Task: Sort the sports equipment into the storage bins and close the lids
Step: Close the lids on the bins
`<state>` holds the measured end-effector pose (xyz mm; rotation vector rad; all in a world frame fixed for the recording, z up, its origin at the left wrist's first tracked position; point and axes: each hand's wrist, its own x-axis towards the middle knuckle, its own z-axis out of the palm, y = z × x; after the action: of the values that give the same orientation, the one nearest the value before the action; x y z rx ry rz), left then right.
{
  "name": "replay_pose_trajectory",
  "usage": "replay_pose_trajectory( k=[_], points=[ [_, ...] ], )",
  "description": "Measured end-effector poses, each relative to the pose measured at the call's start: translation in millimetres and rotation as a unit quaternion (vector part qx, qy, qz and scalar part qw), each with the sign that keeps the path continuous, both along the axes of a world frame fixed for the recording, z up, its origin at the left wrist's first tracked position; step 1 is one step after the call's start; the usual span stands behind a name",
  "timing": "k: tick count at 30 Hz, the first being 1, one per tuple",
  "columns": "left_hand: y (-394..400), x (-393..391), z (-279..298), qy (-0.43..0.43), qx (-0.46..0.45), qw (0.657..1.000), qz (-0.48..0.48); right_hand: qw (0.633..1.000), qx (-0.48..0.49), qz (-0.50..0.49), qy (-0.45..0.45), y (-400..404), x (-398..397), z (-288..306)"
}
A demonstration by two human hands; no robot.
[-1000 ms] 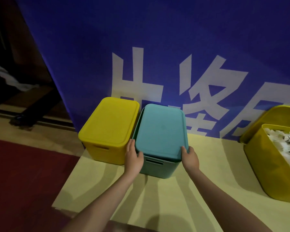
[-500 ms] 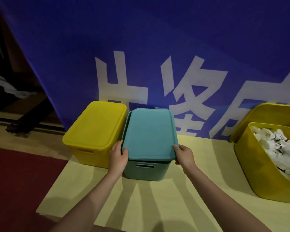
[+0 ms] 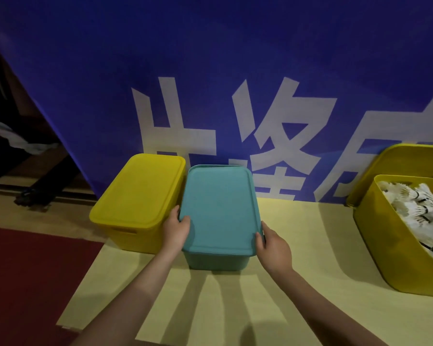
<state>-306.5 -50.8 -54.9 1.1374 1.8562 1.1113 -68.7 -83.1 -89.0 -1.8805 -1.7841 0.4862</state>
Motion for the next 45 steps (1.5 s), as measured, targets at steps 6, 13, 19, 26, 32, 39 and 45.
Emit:
replay_pose_trajectory(
  k=[6,13,19,26,32,39,45],
  points=[
    [5.0,-7.3,7.0,0.037,0.043,0.998,-0.002,0.999,0.017,-0.002,0.052,2.8,-3.7,-5.8],
    [10.3,-12.3,-22.3,0.038,0.025,0.998,-0.047,0.996,-0.001,-0.026,0.088,7.4,-16.7,-7.3],
    [12.0,-14.1,-34.0,0.049,0.038,0.996,-0.066,0.993,0.013,-0.012,0.120,2.9,-12.3,-9.6],
    [62.5,-10.8,-14.6,0.163,0.008,0.981,-0.102,0.982,-0.068,-0.054,0.169,74.7,0.1,-12.9],
    [137.4,-8.8,-3.9,0.167,-0.032,0.979,-0.116,0.986,-0.061,-0.052,0.148,146.7,-5.5,5.1],
    [213.6,-10.4,-9.8,0.092,-0.007,0.992,-0.081,0.984,-0.024,-0.053,0.165,236.2,-10.9,3.4],
    [246.3,-16.9,-22.4,0.104,0.008,0.992,-0.066,0.959,0.001,-0.110,0.262,263.0,-10.2,-5.0]
  ],
)
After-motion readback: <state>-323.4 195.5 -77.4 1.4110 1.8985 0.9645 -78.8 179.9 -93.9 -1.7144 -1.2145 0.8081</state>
